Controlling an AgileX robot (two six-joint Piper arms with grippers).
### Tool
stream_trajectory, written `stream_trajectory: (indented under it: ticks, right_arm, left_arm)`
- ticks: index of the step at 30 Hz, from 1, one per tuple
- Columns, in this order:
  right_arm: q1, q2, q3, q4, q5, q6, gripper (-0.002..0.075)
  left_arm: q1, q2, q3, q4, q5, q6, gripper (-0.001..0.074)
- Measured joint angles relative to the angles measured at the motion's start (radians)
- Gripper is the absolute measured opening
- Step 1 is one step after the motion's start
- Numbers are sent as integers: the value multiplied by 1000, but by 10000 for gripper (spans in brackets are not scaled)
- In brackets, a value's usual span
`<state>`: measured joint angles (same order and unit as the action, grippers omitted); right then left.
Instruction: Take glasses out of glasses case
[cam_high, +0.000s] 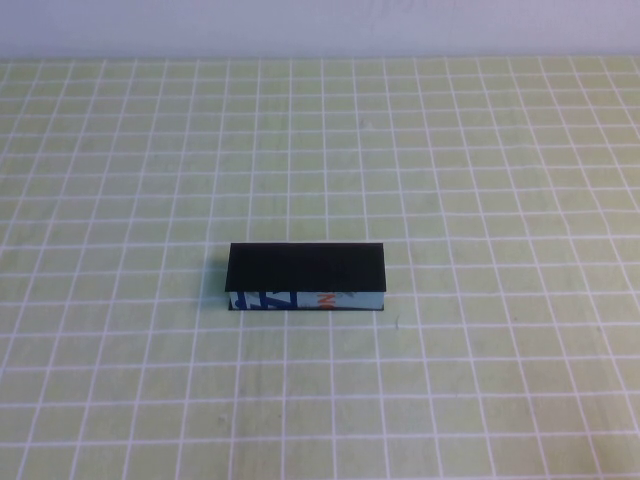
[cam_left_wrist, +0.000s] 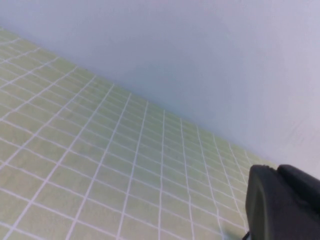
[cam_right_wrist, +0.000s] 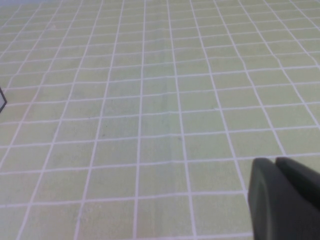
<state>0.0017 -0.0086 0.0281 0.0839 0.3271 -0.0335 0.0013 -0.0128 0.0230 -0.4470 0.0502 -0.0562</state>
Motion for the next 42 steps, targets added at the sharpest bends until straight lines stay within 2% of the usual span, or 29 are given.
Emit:
stream_trajectory:
  ticks: [5, 9, 14, 18, 25, 34, 42]
  right_arm:
    - [0, 0, 0, 0, 0, 0, -18]
    - [0, 0, 0, 0, 0, 0, -18]
    - [0, 0, 0, 1, 0, 0, -18]
    - [0, 0, 0, 1, 0, 0, -18]
    - [0, 0, 0, 1, 0, 0, -18]
    - [0, 0, 0, 1, 0, 0, -18]
    - [0, 0, 0, 1, 0, 0, -18]
  left_arm:
    - [0, 12, -13, -51, 113, -4, -4]
    - [0, 126, -142, -72, 249, 17, -4]
    - [0, 374, -363, -81, 469, 114, -4]
    - [0, 623, -543, -96, 641, 264, -4]
    - [0, 1036, -876, -182, 814, 551, -4]
    - [0, 1501, -1181, -415, 873, 823, -4]
    - [-17, 1781, -1362, -540, 900, 934, -4]
